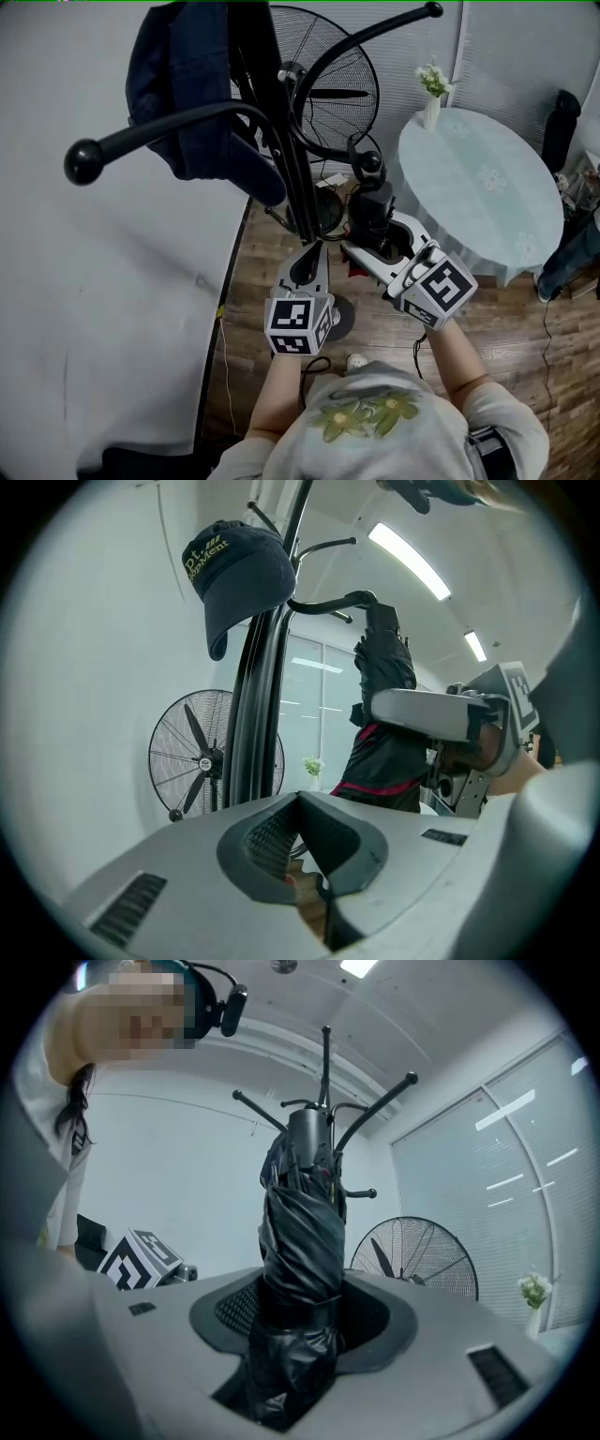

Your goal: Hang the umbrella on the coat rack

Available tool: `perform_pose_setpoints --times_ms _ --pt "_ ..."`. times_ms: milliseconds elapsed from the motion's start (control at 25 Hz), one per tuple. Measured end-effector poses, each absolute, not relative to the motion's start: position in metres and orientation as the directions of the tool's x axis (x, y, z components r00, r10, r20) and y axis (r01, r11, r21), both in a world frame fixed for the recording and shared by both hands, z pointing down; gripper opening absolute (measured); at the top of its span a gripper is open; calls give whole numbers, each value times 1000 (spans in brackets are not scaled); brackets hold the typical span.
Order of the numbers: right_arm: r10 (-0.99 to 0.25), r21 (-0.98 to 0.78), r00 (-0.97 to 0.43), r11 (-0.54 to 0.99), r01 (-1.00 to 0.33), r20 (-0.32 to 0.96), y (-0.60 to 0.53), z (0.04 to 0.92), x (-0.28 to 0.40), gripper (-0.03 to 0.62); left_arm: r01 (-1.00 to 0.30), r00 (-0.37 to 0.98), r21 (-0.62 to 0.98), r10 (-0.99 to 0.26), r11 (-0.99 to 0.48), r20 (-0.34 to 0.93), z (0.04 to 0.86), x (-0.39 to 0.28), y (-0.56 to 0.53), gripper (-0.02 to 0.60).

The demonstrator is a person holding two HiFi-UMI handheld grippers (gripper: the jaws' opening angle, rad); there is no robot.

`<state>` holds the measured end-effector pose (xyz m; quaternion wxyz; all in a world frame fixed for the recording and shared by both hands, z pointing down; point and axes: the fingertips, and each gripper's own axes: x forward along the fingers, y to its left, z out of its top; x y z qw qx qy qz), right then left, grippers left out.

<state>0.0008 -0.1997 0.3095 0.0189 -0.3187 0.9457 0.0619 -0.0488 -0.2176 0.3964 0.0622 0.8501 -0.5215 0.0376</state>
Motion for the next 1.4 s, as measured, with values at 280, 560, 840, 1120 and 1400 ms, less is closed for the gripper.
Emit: perform_pose_setpoints --times_ms 280,560,840,1120,1400 --pt "-586 95 -808 802 -590 -63 -212 317 -6 215 -898 440 70 -887 -434 138 403 -54 -227 5" --pt "-568 98 -821 815 -571 -59 -214 320 -10 215 -905 426 71 -893 -420 146 410 -56 -228 5" --pt "-553 99 -832 826 -555 -54 -218 323 -16 215 -915 404 68 -904 -398 140 410 -60 -229 5" --pt "-539 85 -841 837 -540 -31 -220 333 -22 215 -920 392 55 -909 -389 143 412 -63 -231 5" --pt "-541 71 -841 839 -540 -7 -222 340 -23 215 -922 388 52 -911 -385 139 410 -64 -229 5"
